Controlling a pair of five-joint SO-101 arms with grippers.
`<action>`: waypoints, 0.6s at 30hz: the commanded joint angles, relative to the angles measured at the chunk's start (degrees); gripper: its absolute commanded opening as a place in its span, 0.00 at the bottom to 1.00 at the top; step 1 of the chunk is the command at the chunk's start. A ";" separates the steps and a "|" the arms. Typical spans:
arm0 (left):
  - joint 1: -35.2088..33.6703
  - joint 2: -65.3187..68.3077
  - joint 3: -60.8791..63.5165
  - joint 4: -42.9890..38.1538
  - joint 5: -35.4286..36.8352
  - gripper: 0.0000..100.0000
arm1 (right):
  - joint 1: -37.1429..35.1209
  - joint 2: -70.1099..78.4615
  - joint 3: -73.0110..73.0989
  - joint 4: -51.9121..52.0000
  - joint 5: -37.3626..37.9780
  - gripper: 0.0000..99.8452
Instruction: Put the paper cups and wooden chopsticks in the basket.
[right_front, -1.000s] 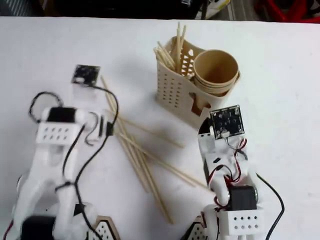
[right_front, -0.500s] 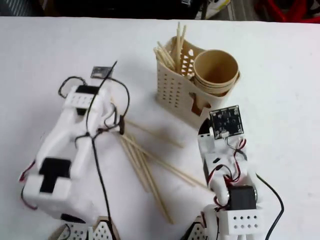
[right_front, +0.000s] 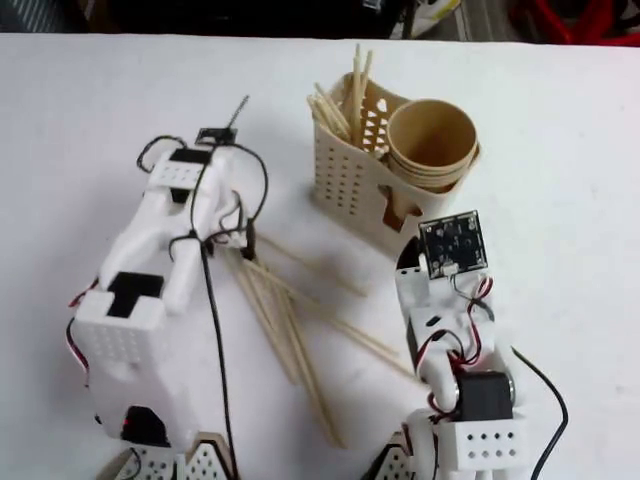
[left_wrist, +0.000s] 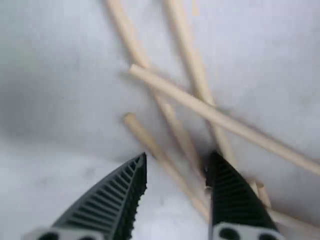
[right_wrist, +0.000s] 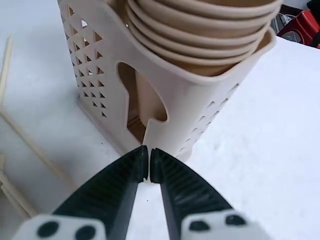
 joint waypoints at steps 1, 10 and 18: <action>-0.22 2.15 -3.25 2.73 -0.09 0.11 | 0.22 -0.75 -0.35 -1.10 -0.44 0.02; -0.31 2.77 -3.78 2.81 -0.18 0.04 | 0.31 -0.84 -0.35 -1.10 -0.44 0.02; -4.97 2.42 -4.92 3.08 -6.95 0.02 | 0.31 -0.84 -0.35 -1.10 -0.44 0.02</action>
